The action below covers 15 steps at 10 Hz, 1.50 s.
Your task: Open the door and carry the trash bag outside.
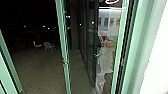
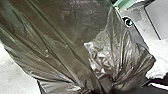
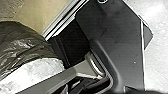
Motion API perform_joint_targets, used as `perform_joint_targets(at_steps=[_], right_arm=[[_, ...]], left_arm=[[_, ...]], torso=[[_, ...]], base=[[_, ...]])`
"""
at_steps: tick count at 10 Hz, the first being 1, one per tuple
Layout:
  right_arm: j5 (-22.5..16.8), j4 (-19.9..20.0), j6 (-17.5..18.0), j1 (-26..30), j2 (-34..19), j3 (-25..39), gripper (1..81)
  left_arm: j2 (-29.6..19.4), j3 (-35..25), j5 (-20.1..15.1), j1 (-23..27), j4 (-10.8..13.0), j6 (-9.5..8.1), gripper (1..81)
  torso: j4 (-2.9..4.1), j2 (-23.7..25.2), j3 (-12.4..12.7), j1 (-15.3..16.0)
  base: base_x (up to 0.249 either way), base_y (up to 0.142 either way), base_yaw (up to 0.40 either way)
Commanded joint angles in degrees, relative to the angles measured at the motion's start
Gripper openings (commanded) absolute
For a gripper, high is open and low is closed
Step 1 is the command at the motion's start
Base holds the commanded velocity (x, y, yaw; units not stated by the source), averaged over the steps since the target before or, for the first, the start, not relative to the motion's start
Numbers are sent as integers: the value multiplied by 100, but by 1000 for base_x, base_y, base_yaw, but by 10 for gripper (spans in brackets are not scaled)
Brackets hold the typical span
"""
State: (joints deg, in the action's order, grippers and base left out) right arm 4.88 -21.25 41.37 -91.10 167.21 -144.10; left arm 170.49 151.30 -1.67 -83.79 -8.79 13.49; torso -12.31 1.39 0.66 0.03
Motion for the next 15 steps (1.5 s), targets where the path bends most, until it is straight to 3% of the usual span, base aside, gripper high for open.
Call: perform_joint_targets(at_steps=[1, 2, 3, 4, 6, 7, 15], right_arm=[[-224, -72, -24, 307, 0, 50, 811], [-224, -72, -16, 307, 0, 50, 811], [-224, -72, -24, 316, 0, 50, 811], [-224, -55, -15, 316, 0, 50, 811], [-224, -55, -15, 307, 0, 50, 811], [-224, -55, -24, 307, 0, 50, 811], [-259, -46, -15, 333, 8, 50, 811]], left_arm=[[-23, -12, -290, 358, 18, 48, 10], [-32, -12, -299, 358, 9, 39, 10], [-23, -12, -299, 358, 9, 48, 10], [-23, -12, -298, 358, 18, 40, 10], [-23, -12, -299, 350, 26, 39, 10], [-23, -12, -299, 358, 26, 39, 10], [-14, -12, -290, 358, 26, 48, 10]], torso=[[544, 0, 0, 0], [699, 0, 0, 0], [903, 0, 0, 0], [547, 0, 0, 0], [866, 0, 0, 0], [933, 0, 0, 0], [929, 6, 0, -3]], base=[[0, 0, 0], [0, 0, 0], [0, 0, 0], [0, 0, 0], [0, 0, 0], [0, 0, 0], [72, 0, 0]])
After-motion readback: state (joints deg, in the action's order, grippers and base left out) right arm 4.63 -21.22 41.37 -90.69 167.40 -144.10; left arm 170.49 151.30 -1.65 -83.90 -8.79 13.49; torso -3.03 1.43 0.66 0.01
